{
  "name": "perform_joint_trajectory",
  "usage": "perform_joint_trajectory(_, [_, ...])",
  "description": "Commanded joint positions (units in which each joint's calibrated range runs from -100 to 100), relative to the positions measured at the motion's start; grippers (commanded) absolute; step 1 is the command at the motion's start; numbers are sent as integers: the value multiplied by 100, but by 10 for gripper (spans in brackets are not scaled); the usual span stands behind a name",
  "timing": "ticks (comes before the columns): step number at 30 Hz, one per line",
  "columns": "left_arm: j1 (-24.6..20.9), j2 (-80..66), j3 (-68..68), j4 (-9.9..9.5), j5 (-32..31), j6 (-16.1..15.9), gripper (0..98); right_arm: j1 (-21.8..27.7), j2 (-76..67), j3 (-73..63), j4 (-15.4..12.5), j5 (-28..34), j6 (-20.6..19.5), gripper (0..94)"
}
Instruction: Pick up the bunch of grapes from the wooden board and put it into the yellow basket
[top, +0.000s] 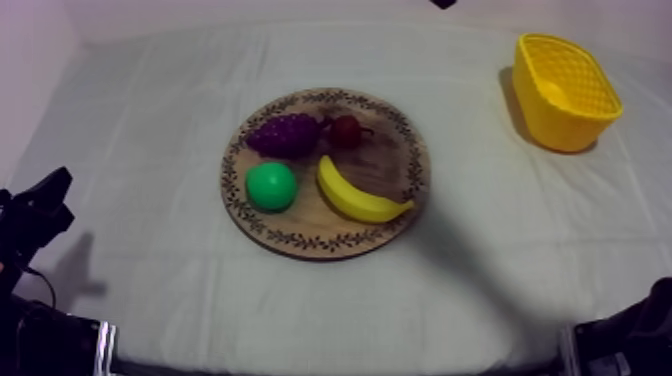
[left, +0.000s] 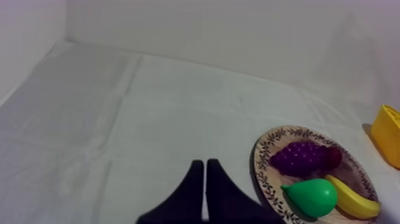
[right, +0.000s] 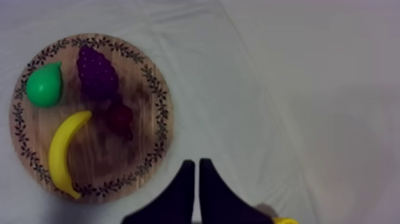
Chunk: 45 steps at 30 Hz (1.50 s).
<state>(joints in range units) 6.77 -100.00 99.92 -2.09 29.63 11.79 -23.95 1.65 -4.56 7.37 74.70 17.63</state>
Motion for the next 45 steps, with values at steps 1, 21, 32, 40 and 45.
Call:
perform_joint_trajectory(1, [0,0,-3,2,4,1,1,-47,307,-446,10,153,25,4])
perform_joint_trajectory(21, [0,0,-3,2,4,1,1,-572,2741,-3525,-55,1645,414,4])
perform_joint_trajectory(32, [0,0,-3,2,4,1,1,-632,3919,-4809,-196,2249,469,5])
perform_joint_trajectory(40, [0,0,-3,2,4,1,1,-654,4257,-4718,-232,2294,511,52])
perform_joint_trajectory(45, [0,0,-3,2,4,1,1,-649,4326,-4664,-238,2296,515,176])
